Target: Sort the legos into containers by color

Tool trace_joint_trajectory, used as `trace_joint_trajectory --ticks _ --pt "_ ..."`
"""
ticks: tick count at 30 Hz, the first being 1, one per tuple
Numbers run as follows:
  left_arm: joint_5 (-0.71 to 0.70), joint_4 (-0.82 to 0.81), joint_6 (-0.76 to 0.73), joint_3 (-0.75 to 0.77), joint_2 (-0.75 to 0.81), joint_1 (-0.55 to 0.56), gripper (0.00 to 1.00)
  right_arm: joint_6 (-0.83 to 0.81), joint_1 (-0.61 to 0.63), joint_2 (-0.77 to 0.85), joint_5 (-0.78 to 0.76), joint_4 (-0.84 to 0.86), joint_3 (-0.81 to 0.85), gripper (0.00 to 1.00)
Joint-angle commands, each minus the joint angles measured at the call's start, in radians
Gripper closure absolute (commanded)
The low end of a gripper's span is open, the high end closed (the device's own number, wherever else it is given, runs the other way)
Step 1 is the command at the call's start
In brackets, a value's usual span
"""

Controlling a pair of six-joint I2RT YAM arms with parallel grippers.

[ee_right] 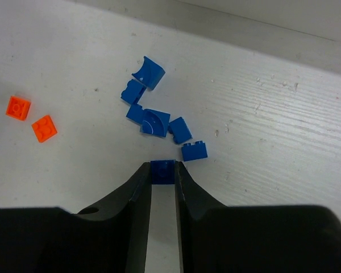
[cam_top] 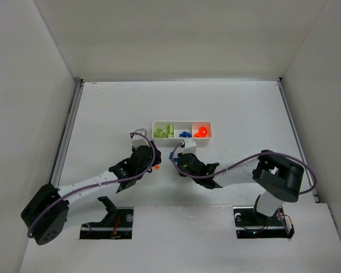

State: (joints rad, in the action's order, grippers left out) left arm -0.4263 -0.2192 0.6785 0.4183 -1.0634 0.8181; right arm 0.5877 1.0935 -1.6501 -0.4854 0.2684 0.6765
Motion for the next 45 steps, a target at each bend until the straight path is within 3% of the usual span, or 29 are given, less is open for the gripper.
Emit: trace_joint_trajectory --ticks 1,8,14,23,29,33,39,45 --pt "-0.026 0.032 0.027 -0.013 0.028 0.016 0.63 -0.011 0.001 0.003 -0.024 -0.040 0.031 0.79" --pt "-0.057 0.020 0.026 0.016 -0.041 0.085 0.63 -0.006 -0.002 0.182 -0.006 -0.064 0.018 0.81" --pt "-0.080 -0.025 0.015 0.062 -0.131 0.138 0.63 -0.035 -0.106 0.317 0.073 -0.064 0.041 0.80" --pt "-0.098 -0.095 0.007 0.109 -0.239 0.194 0.63 -0.106 -0.293 0.124 0.125 -0.035 0.251 0.78" --pt "-0.118 -0.118 0.000 0.132 -0.309 0.197 0.64 -0.106 -0.343 0.026 0.139 -0.028 0.322 0.59" --pt "-0.135 -0.123 -0.013 0.154 -0.365 0.195 0.65 -0.108 -0.338 0.039 0.143 -0.026 0.316 0.54" --pt "-0.121 -0.111 -0.025 0.191 -0.431 0.206 0.75 -0.095 -0.327 0.116 0.137 0.002 0.226 0.54" --pt "-0.114 -0.097 -0.025 0.220 -0.489 0.214 0.76 -0.081 -0.321 0.188 0.136 0.018 0.150 0.53"
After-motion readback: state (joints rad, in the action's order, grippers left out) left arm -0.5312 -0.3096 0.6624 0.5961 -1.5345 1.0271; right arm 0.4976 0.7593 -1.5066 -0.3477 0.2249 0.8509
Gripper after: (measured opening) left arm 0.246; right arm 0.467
